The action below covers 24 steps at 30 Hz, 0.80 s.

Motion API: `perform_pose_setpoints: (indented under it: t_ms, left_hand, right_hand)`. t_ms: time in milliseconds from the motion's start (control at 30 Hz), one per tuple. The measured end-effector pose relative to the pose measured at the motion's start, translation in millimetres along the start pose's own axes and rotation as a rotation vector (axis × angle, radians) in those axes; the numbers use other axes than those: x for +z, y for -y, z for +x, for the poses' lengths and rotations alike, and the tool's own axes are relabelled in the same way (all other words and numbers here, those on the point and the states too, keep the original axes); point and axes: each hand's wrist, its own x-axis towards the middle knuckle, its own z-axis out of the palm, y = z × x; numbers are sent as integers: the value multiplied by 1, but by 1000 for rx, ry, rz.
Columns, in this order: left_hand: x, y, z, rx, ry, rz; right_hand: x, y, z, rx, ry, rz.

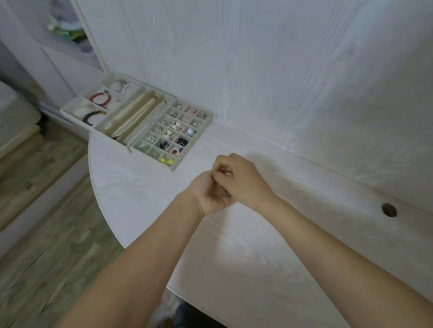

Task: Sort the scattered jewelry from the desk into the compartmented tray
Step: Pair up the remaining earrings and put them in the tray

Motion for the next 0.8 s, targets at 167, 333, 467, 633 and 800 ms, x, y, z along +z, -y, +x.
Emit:
perform_pose_setpoints:
  t_ms: [167,333,467,633,800]
  left_hand:
    - [-35,-68,-6,22,-44,15]
    - [-67,-129,5,-38,-155,72]
    - [-87,-171,16,-3,-249,154]
    - [-99,-211,35,271,-525,608]
    - [-109,-240,70,493,-589,1038]
  right_hand:
    - [35,36,60,-117,11,-169]
    - [48,52,113,-34,-68,38]
    - [45,41,160,185,-109,323]
    - [46,16,223,359,-164,443]
    - [63,-7,289,361,-340,171]
